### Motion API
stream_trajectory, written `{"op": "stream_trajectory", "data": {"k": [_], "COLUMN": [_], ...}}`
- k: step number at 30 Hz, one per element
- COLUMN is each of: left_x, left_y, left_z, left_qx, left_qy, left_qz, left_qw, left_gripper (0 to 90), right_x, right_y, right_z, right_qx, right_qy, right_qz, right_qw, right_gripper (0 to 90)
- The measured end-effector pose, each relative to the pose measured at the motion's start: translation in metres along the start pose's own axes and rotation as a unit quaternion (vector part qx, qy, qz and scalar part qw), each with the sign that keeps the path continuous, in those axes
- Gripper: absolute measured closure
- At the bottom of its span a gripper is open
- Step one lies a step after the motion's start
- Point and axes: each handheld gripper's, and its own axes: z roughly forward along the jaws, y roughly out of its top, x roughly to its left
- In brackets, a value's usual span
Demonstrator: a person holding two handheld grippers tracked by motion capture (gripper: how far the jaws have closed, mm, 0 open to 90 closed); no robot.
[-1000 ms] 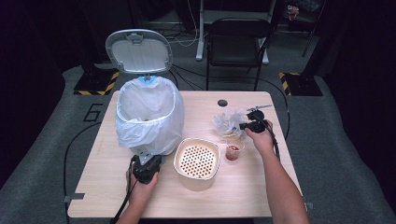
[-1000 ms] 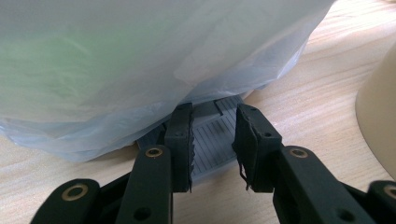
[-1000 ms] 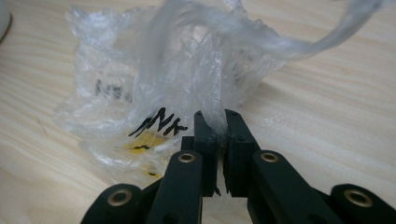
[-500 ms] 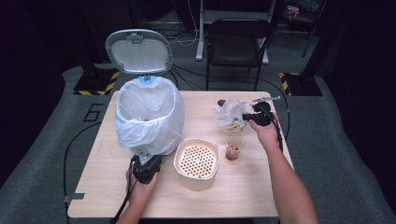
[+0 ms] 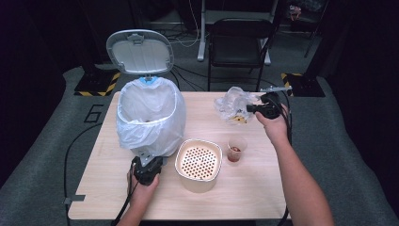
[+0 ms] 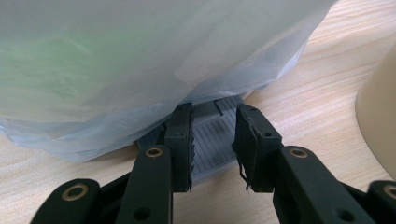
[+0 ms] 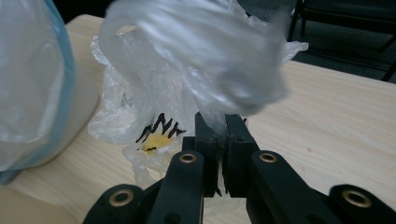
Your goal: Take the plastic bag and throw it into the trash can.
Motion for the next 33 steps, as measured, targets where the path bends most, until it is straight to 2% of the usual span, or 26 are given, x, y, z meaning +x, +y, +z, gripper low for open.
{"op": "stream_trajectory", "data": {"k": [1, 3, 4, 6, 8, 12, 13, 20, 25, 28, 33], "left_x": [-0.001, -0.001, -0.002, -0.002, -0.002, -0.002, -0.001, -0.001, -0.001, -0.001, -0.001], "left_y": [0.000, 0.000, -0.001, -0.001, -0.001, -0.001, -0.001, -0.001, 0.000, 0.000, 0.000], "left_z": [0.001, 0.001, 0.002, 0.002, 0.002, 0.002, 0.001, 0.001, 0.001, 0.001, 0.001], "left_qx": [-0.004, -0.004, -0.013, -0.014, -0.013, -0.016, -0.009, -0.009, -0.006, -0.007, -0.005], "left_qy": [0.002, 0.002, 0.000, 0.000, 0.000, 0.002, 0.006, 0.006, 0.004, 0.004, 0.003], "left_qz": [-0.007, -0.006, -0.012, -0.013, -0.013, -0.011, -0.003, -0.005, -0.006, -0.006, -0.006], "left_qw": [1.0000, 1.0000, 0.9999, 0.9998, 0.9998, 0.9998, 0.9999, 0.9999, 1.0000, 1.0000, 1.0000], "left_gripper": [67.4, 67.4, 67.4, 67.4, 67.4, 67.4, 67.4, 67.4, 67.4, 67.4, 67.4], "right_x": [0.002, 0.006, 0.010, 0.012, 0.018, 0.025, 0.030, 0.049, 0.070, 0.076, 0.095], "right_y": [0.002, 0.006, 0.010, 0.012, 0.018, 0.025, 0.029, 0.041, 0.057, 0.061, 0.073], "right_z": [-0.004, -0.013, -0.020, -0.024, -0.034, -0.044, -0.049, -0.056, -0.062, -0.064, -0.066], "right_qx": [-0.001, -0.009, -0.016, -0.021, -0.026, -0.031, -0.034, -0.034, -0.046, -0.047, -0.053], "right_qy": [0.003, 0.005, 0.010, 0.010, 0.013, 0.023, 0.030, 0.044, 0.069, 0.075, 0.094], "right_qz": [-0.002, -0.010, -0.013, -0.019, -0.030, -0.033, -0.039, -0.061, -0.073, -0.078, -0.095], "right_qw": [1.0000, 0.9999, 0.9997, 0.9996, 0.9991, 0.9987, 0.9982, 0.9966, 0.9938, 0.9930, 0.9896], "right_gripper": [86.8, 86.8, 86.8, 86.8, 86.8, 86.9, 86.9, 86.8, 86.8, 86.8, 86.8]}}
